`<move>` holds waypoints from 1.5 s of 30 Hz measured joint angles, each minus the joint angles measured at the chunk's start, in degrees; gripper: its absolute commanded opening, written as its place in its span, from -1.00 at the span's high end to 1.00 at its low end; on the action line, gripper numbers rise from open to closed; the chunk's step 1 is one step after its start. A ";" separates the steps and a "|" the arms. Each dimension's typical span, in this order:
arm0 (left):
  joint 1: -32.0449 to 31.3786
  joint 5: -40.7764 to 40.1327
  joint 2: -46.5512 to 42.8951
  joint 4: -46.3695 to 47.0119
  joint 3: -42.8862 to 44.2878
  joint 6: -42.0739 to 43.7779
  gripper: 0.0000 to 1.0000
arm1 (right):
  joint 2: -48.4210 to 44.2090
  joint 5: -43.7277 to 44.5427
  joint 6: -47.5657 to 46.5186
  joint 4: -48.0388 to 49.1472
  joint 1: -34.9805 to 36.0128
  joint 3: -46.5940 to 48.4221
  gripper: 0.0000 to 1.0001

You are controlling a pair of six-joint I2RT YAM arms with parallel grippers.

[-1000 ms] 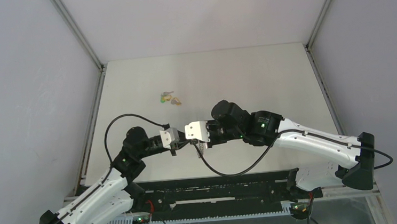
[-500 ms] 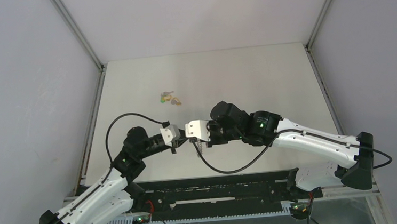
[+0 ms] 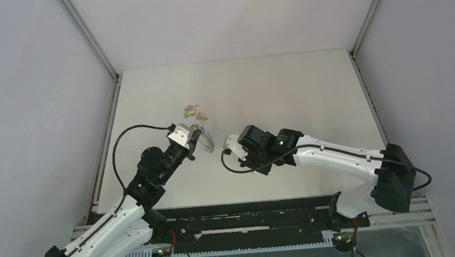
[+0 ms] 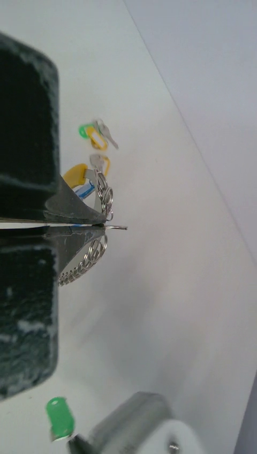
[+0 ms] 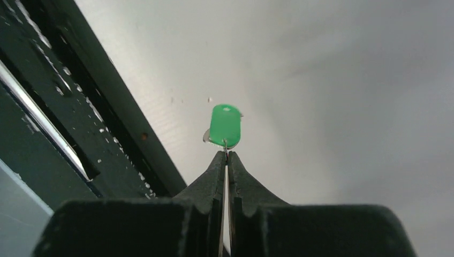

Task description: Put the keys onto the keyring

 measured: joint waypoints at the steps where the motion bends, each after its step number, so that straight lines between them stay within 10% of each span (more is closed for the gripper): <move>1: 0.33 -2.03 -0.42 0.42 0.00 -0.72 1.00 | 0.79 -0.02 1.88 -0.46 -0.35 -1.07 1.00; 22: 2.71 -13.60 -4.50 2.95 -2.47 -6.14 1.00 | 22.05 2.73 12.76 4.87 -7.41 0.50 1.00; 45: 2.71 -12.13 -4.50 3.91 -2.47 -6.25 1.00 | 24.26 1.40 14.71 12.55 -9.57 1.62 0.73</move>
